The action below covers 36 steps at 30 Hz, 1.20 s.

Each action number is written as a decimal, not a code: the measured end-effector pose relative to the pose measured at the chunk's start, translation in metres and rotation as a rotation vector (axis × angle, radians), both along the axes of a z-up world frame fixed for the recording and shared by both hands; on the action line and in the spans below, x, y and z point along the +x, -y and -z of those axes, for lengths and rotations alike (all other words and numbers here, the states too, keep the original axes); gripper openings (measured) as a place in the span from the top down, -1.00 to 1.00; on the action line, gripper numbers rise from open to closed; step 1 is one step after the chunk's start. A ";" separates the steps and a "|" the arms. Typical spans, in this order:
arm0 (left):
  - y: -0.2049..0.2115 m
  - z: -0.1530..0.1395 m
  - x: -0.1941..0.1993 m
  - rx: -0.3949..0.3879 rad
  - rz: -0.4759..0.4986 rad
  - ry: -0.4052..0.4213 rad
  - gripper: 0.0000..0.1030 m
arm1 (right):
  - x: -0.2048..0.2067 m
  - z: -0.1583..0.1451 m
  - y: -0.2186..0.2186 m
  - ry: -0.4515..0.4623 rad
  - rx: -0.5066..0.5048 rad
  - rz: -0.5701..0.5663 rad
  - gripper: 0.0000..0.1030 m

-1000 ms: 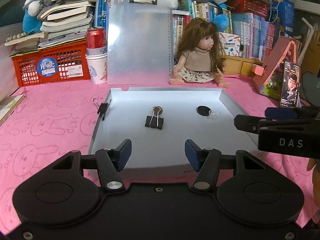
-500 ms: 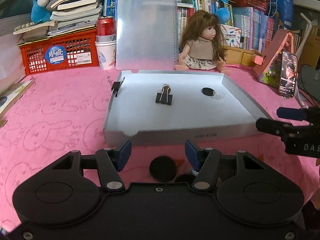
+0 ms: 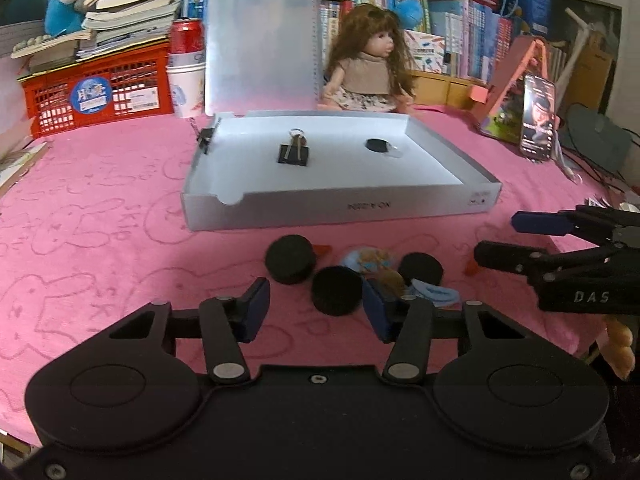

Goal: Organize rigid objects
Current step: 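Withdraw both open tools from the box back toward the table objects, then close the left tool on a black round lid while the right tool grips the red screwdriver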

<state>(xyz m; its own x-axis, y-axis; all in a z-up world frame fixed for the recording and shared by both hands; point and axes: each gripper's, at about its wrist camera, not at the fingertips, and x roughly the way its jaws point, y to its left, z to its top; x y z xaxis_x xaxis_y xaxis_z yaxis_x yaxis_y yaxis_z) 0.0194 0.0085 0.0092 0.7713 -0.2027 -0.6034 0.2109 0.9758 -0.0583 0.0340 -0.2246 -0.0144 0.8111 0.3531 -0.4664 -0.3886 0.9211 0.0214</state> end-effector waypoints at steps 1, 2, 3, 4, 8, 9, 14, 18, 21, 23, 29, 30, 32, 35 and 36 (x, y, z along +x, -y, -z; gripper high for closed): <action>0.001 0.001 0.000 -0.002 0.002 -0.001 0.05 | -0.001 0.002 -0.001 0.000 -0.005 -0.004 -0.60; 0.002 0.002 0.001 -0.005 0.003 -0.001 0.05 | -0.001 0.003 -0.002 0.000 -0.011 -0.010 -0.60; 0.003 0.003 0.001 -0.009 0.001 -0.001 0.05 | -0.002 0.004 -0.004 0.000 -0.017 -0.015 -0.60; 0.004 0.003 0.003 -0.013 0.000 -0.002 0.05 | -0.002 0.005 -0.005 0.000 -0.021 -0.019 -0.60; 0.008 0.006 0.007 -0.011 0.002 0.003 0.06 | -0.001 0.008 -0.007 0.001 -0.025 -0.036 -0.60; 0.009 0.007 0.008 -0.008 0.005 0.003 0.06 | 0.000 0.008 -0.008 0.001 -0.029 -0.037 -0.60; 0.013 0.010 0.009 0.016 0.007 0.017 0.06 | 0.002 0.013 -0.009 0.023 -0.062 -0.033 -0.60; 0.014 0.012 0.008 0.025 0.008 0.027 0.06 | 0.002 0.016 -0.007 0.013 -0.063 -0.032 -0.57; 0.016 0.014 0.008 0.035 0.021 0.040 0.07 | 0.000 0.017 -0.007 0.010 -0.053 -0.046 -0.39; 0.015 0.014 0.007 0.030 0.020 0.045 0.08 | -0.002 0.016 -0.009 0.010 -0.053 -0.060 -0.13; 0.014 0.014 0.006 0.042 0.001 0.058 0.40 | -0.007 0.017 -0.014 0.013 -0.039 -0.058 0.07; 0.013 0.014 0.005 0.039 0.001 0.058 0.40 | -0.007 0.017 -0.013 0.010 -0.032 -0.056 0.07; 0.012 0.014 0.006 0.031 -0.002 0.056 0.40 | -0.006 0.016 -0.013 0.006 -0.025 -0.054 0.08; 0.013 0.013 0.005 0.030 -0.008 0.055 0.41 | -0.007 0.015 -0.013 0.011 -0.022 -0.052 0.08; 0.013 0.013 0.005 0.026 -0.008 0.053 0.41 | -0.008 0.014 -0.013 0.014 -0.022 -0.050 0.08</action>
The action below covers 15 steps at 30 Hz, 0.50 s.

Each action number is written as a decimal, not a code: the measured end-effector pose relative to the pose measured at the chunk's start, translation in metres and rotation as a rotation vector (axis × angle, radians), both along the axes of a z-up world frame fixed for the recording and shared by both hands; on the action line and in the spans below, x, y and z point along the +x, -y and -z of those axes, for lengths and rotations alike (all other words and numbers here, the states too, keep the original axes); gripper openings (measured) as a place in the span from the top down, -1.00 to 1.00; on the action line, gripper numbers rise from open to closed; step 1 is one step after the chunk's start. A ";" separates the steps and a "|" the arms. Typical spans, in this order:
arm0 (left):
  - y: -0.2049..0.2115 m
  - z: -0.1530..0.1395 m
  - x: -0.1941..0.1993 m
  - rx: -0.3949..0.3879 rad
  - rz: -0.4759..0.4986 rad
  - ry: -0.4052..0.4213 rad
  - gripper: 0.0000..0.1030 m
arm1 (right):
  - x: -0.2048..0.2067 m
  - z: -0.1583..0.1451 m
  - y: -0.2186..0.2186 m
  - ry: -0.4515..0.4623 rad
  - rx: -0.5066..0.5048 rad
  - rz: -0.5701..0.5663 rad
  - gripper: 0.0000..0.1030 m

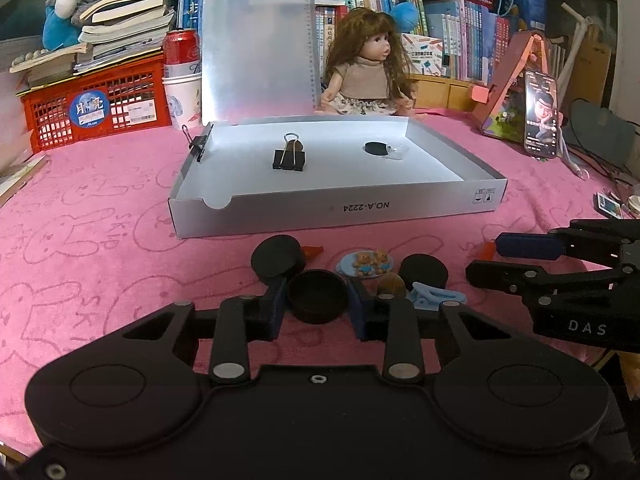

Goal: Organize rigid objects
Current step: 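Close the left tool on a black round lid while the right tool grips the red screwdriver, then carry the black lid and red screwdriver over the white box with both tools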

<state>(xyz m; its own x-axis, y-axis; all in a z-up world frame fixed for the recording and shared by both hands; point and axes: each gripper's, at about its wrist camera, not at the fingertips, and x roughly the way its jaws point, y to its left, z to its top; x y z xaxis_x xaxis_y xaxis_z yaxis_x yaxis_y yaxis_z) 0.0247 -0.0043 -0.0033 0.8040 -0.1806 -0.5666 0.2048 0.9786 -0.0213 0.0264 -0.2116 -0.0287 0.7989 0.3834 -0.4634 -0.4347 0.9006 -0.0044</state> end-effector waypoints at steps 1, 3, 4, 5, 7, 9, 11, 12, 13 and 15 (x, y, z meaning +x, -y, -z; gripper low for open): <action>0.000 -0.001 0.000 -0.005 0.002 -0.001 0.41 | -0.001 -0.001 0.000 0.004 -0.001 0.002 0.08; 0.000 -0.002 -0.001 -0.013 0.006 -0.004 0.41 | -0.001 -0.002 -0.001 0.009 0.002 0.006 0.08; 0.000 -0.003 -0.002 -0.015 0.006 -0.004 0.41 | -0.001 -0.003 -0.001 0.012 0.005 0.008 0.08; 0.000 -0.003 -0.002 -0.015 0.006 -0.003 0.41 | -0.001 -0.004 -0.001 0.013 0.007 0.010 0.08; 0.001 -0.006 -0.004 -0.017 0.003 0.001 0.41 | 0.000 -0.006 -0.001 0.017 0.011 0.016 0.08; 0.000 -0.010 -0.005 -0.024 0.004 0.005 0.41 | 0.000 -0.008 -0.001 0.020 0.018 0.023 0.08; 0.001 -0.014 -0.006 -0.028 0.004 0.013 0.41 | 0.001 -0.010 0.000 0.020 0.027 0.035 0.08; 0.001 -0.017 -0.006 -0.026 0.004 0.018 0.41 | 0.002 -0.012 0.001 0.020 0.033 0.043 0.08; 0.002 -0.019 -0.006 -0.023 0.003 0.022 0.41 | 0.003 -0.013 0.002 0.018 0.042 0.051 0.08; 0.003 -0.024 -0.004 -0.019 0.005 0.029 0.41 | 0.004 -0.017 0.004 0.016 0.061 0.069 0.08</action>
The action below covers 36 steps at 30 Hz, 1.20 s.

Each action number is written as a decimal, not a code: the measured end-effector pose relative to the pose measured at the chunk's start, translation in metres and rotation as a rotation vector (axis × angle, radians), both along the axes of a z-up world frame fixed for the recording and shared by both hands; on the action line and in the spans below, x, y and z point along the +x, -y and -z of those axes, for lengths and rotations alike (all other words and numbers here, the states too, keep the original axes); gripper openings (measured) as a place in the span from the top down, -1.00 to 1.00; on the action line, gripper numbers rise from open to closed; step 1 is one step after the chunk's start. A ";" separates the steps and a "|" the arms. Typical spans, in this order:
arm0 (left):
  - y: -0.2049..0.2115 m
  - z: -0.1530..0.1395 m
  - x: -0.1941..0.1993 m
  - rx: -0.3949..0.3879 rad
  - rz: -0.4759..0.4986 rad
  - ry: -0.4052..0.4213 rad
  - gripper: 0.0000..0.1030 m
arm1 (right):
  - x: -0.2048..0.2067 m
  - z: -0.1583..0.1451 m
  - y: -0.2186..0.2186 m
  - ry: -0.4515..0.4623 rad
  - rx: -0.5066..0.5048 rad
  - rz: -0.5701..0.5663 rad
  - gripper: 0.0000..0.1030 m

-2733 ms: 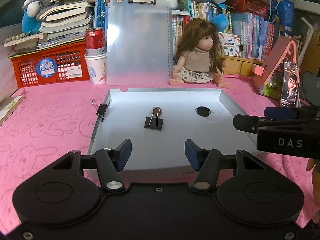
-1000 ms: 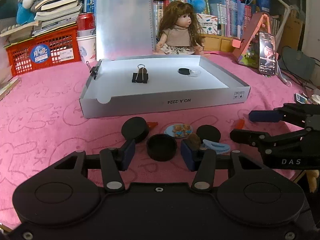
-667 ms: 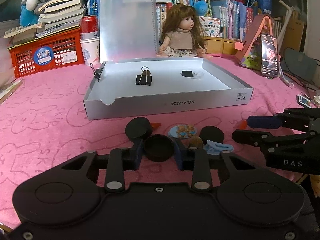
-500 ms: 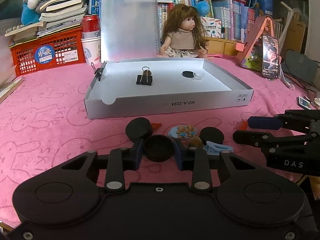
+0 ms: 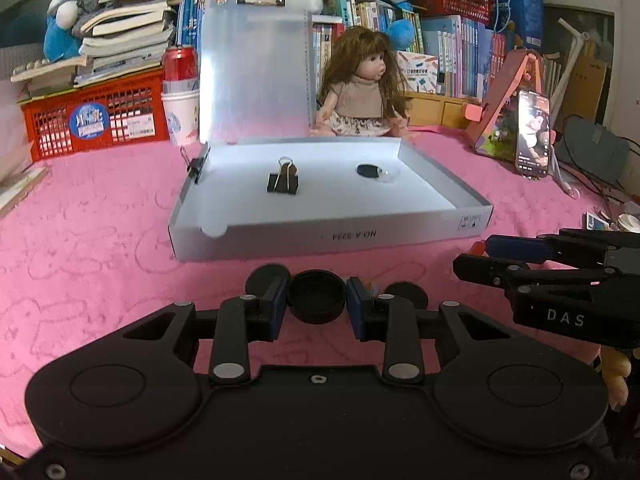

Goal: Organize rigid objects
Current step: 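Carry the black lid and red screwdriver over the white box with both tools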

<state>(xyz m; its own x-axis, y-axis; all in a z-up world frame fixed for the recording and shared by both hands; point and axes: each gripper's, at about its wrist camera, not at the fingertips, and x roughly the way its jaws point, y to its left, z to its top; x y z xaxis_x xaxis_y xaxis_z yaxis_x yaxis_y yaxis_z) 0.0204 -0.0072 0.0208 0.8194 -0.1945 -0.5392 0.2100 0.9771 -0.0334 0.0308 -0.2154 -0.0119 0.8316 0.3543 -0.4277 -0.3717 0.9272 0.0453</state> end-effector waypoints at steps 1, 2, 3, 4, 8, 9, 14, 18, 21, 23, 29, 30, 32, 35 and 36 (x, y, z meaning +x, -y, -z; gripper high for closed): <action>0.000 -0.002 0.001 0.002 -0.003 0.003 0.41 | 0.001 -0.002 0.001 -0.001 0.010 0.009 0.08; 0.001 -0.005 0.003 0.003 -0.006 0.005 0.41 | 0.002 -0.004 0.002 -0.001 0.021 0.020 0.08; 0.001 -0.007 0.004 0.004 -0.009 0.007 0.41 | 0.003 -0.005 0.003 -0.002 0.029 0.029 0.08; 0.001 -0.009 0.006 0.004 -0.012 0.009 0.41 | 0.004 -0.006 0.004 -0.004 0.038 0.038 0.08; 0.001 -0.016 0.015 0.004 -0.033 0.012 0.41 | 0.010 -0.011 0.007 -0.011 0.063 0.077 0.08; 0.002 -0.017 0.017 0.004 -0.040 0.011 0.41 | 0.011 -0.012 0.008 -0.011 0.066 0.085 0.08; 0.004 -0.023 0.030 -0.005 -0.059 0.002 0.41 | 0.016 -0.014 0.009 -0.019 0.069 0.121 0.09; 0.007 -0.025 0.037 -0.007 -0.062 0.000 0.41 | 0.021 -0.017 0.007 -0.022 0.067 0.142 0.09; 0.008 -0.027 0.045 -0.013 -0.072 -0.004 0.41 | 0.024 -0.020 0.005 -0.020 0.060 0.157 0.08; 0.009 -0.029 0.051 -0.016 -0.081 -0.006 0.41 | 0.028 -0.022 0.005 -0.021 0.062 0.169 0.08; 0.010 -0.031 0.067 -0.023 -0.105 -0.009 0.41 | 0.039 -0.026 0.003 -0.028 0.067 0.190 0.08; 0.010 -0.031 0.070 -0.023 -0.107 -0.010 0.41 | 0.041 -0.026 0.002 -0.030 0.069 0.192 0.08; 0.010 -0.031 0.074 -0.019 -0.113 -0.010 0.41 | 0.046 -0.027 0.002 -0.032 0.068 0.197 0.08; 0.011 -0.031 0.082 -0.017 -0.120 -0.010 0.41 | 0.054 -0.027 0.001 -0.039 0.069 0.209 0.08; 0.010 -0.032 0.084 -0.018 -0.123 -0.007 0.41 | 0.056 -0.027 0.001 -0.042 0.071 0.211 0.08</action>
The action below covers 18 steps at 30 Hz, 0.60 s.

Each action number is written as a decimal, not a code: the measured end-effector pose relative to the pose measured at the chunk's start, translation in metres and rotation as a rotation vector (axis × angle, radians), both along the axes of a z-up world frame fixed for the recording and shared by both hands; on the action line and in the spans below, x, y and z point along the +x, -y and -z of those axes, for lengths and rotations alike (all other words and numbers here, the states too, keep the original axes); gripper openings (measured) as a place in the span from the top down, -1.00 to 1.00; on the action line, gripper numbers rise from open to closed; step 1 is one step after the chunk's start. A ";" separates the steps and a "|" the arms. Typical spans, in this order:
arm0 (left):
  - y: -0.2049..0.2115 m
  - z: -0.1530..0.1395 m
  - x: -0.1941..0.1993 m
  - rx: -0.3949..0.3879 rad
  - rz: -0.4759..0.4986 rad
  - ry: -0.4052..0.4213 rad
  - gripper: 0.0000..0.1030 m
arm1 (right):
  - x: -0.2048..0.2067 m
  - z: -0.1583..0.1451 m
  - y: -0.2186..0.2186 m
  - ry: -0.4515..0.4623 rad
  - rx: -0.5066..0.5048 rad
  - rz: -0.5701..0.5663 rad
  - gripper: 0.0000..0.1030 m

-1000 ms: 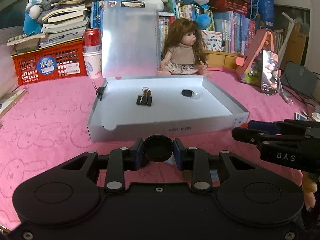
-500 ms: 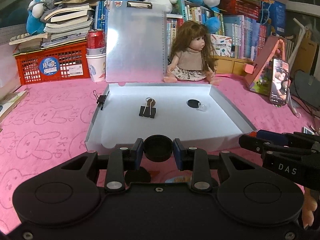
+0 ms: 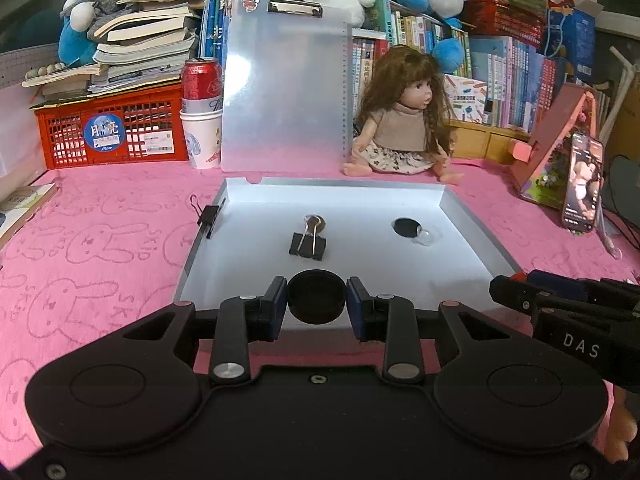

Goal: Organize rigid objects
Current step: 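Carry the black lid and red screwdriver over the white box with both tools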

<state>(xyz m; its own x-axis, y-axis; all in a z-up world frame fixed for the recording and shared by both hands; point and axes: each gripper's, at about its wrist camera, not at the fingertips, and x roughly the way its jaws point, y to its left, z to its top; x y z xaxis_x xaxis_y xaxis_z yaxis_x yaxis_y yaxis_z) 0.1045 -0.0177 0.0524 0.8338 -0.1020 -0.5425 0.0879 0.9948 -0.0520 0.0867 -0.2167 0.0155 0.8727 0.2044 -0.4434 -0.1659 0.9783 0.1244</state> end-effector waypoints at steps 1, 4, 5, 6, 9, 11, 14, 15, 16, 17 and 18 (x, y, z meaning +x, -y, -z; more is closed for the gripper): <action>0.000 -0.001 0.003 0.002 -0.004 0.004 0.41 | 0.002 0.000 0.000 -0.001 0.000 0.002 0.08; 0.000 -0.002 0.011 0.008 -0.015 0.015 0.41 | 0.009 -0.002 -0.001 0.004 -0.007 0.009 0.08; 0.000 -0.002 0.014 0.009 -0.018 0.017 0.41 | 0.011 -0.003 -0.002 0.005 -0.009 0.012 0.08; 0.000 -0.003 0.018 0.009 -0.020 0.018 0.41 | 0.014 -0.003 -0.002 0.005 -0.010 0.015 0.08; -0.001 -0.002 0.030 0.000 -0.027 0.015 0.41 | 0.023 -0.004 -0.002 0.000 -0.006 0.022 0.08; -0.002 -0.001 0.039 0.000 -0.038 0.015 0.41 | 0.030 -0.004 -0.002 -0.008 -0.001 0.026 0.08; -0.001 0.001 0.052 0.003 -0.053 0.013 0.41 | 0.041 -0.003 -0.004 -0.021 0.001 0.034 0.08; -0.002 0.002 0.056 -0.002 -0.056 0.008 0.41 | 0.044 -0.002 -0.004 -0.023 -0.001 0.037 0.08; -0.002 0.002 0.060 -0.008 -0.057 -0.001 0.41 | 0.047 -0.002 -0.004 -0.027 -0.005 0.040 0.08; -0.002 0.003 0.065 -0.015 -0.057 -0.009 0.41 | 0.052 -0.002 -0.005 -0.030 -0.008 0.044 0.08; -0.002 0.004 0.069 -0.020 -0.059 -0.018 0.41 | 0.055 -0.002 -0.006 -0.033 -0.012 0.046 0.08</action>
<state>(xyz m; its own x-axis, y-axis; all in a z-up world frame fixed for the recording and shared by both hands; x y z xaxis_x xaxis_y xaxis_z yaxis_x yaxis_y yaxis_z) 0.1739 -0.0153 0.0483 0.8289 -0.0643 -0.5558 0.0283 0.9969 -0.0731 0.1418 -0.2111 0.0170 0.8659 0.1592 -0.4742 -0.1170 0.9862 0.1175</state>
